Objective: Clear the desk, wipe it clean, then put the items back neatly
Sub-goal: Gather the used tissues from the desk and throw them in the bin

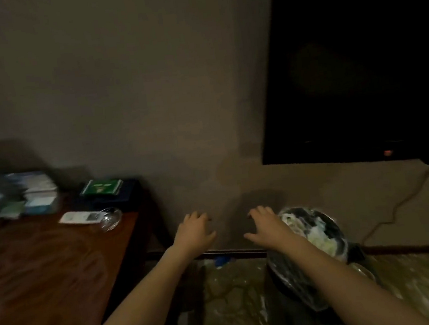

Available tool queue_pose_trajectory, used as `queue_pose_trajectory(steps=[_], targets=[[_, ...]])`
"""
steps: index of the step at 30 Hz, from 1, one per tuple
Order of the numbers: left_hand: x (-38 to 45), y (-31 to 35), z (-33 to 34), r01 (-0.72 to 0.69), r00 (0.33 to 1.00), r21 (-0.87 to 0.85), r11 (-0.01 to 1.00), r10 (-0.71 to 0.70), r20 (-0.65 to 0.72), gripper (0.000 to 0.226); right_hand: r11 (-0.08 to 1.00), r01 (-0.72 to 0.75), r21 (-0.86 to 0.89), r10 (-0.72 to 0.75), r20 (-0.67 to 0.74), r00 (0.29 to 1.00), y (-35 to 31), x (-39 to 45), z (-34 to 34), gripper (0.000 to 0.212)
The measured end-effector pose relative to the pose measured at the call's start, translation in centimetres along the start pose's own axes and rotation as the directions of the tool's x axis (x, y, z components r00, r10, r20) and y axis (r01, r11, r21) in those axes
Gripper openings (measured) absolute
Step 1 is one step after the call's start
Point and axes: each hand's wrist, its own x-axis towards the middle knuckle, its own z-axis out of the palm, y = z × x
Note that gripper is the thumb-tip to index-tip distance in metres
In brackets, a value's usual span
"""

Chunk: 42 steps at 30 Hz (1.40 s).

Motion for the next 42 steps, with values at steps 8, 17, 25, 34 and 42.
queue_pose_trajectory(steps=[8,17,25,34,42], targets=[[-12.8,-16.8,-5.6,0.315,0.931,-0.103,0.944,-0.328,-0.16,0.046,0.928,0.366,-0.067,-0.36,0.09,0.929,-20.6,2.7,2.2,0.055],[-29.1,-36.3,-10.0,0.58,0.782,-0.143,0.802,-0.598,-0.175,0.047,0.782,0.614,-0.108,-0.597,0.155,0.787,-45.9,0.8,9.7,0.052],[-37.5,-46.9,-11.0,0.711,0.65,-0.194,0.676,-0.737,-0.186,0.046,0.714,0.698,-0.063,-0.668,0.241,0.704,-59.5,0.6,14.3,0.05],[-37.9,-57.5,-10.4,0.768,0.582,-0.252,0.589,-0.806,-0.109,0.046,0.686,0.725,-0.06,-0.684,0.288,0.671,-69.1,7.6,19.4,0.048],[-33.7,-70.5,-15.4,0.804,0.537,-0.254,0.538,-0.84,-0.079,0.041,0.695,0.719,0.005,-0.677,0.34,0.653,-78.7,17.8,22.9,0.05]])
